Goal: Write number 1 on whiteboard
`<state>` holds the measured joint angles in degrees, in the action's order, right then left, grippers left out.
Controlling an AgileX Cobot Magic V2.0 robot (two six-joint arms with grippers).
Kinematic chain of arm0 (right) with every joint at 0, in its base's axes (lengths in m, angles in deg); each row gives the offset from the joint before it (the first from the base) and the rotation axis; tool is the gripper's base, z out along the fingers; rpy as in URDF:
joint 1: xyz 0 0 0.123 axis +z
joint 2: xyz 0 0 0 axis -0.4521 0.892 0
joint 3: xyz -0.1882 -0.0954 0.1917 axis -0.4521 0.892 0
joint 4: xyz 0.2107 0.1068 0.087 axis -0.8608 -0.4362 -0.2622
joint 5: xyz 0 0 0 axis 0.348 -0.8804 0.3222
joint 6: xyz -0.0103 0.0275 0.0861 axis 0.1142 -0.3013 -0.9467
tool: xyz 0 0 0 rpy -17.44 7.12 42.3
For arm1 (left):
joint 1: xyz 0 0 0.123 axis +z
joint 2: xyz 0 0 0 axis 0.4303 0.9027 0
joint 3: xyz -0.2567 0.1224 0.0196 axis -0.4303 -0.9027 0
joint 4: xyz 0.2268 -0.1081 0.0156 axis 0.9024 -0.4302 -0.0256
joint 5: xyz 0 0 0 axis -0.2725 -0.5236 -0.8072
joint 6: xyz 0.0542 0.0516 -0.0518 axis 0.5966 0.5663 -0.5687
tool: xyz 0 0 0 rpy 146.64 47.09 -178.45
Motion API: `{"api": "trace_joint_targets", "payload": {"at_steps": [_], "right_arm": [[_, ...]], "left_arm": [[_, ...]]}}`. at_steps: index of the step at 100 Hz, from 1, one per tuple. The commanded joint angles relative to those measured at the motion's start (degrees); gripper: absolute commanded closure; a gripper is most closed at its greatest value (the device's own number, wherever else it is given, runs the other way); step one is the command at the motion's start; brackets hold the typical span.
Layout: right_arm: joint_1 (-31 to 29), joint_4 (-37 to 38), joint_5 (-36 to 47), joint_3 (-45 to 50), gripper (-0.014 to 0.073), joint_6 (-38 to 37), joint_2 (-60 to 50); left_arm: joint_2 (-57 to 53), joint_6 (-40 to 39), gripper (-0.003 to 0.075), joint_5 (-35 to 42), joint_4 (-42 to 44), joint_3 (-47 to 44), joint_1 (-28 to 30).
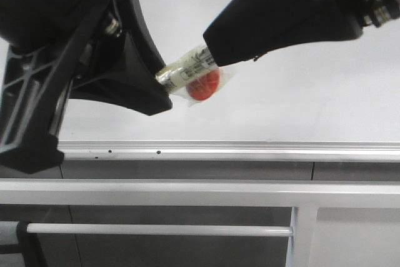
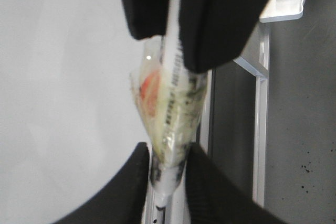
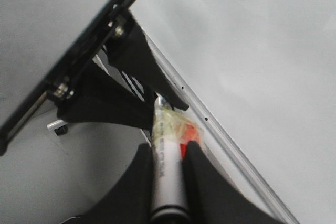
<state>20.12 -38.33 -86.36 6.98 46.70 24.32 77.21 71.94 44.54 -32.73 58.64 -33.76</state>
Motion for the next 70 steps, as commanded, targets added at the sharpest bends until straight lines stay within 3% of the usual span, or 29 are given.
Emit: {"api": "trace_joint_targets", "payload": {"at_steps": [1, 10, 30, 39, 51, 70], "right_arm": [[-0.01, -0.17, 4.4, -1.98, 0.066, 0.48, -0.48], [-0.01, -0.6, 3.9, -1.98, 0.066, 0.48, -0.6], [-0.01, -0.6, 4.45, -1.98, 0.066, 0.48, -3.6], [-0.01, 0.71, 4.1, -1.98, 0.0659, 0.48, -5.86], [-0.01, 0.96, 2.63, -0.74, 0.0659, 0.48, -10.0], [-0.01, 0.96, 2.73, 4.88, 0.0657, 0.48, -19.07]], "left_arm": [[-2.89, -0.83, 0.044, 3.61, -1.08, 1.94, -0.28], [-4.73, -0.92, 0.0365, 2.83, -3.38, 1.94, -0.28], [-11.98, -1.42, 0.0374, -4.15, -11.76, 1.94, -0.28], [-16.24, -6.42, 0.0459, -5.89, -14.28, 1.67, -0.28], [-22.55, -11.76, 0.0736, -6.53, -14.8, -0.29, -0.28], [-32.68, -18.16, 0.0741, -2.68, -14.27, -7.18, -0.28]]}}
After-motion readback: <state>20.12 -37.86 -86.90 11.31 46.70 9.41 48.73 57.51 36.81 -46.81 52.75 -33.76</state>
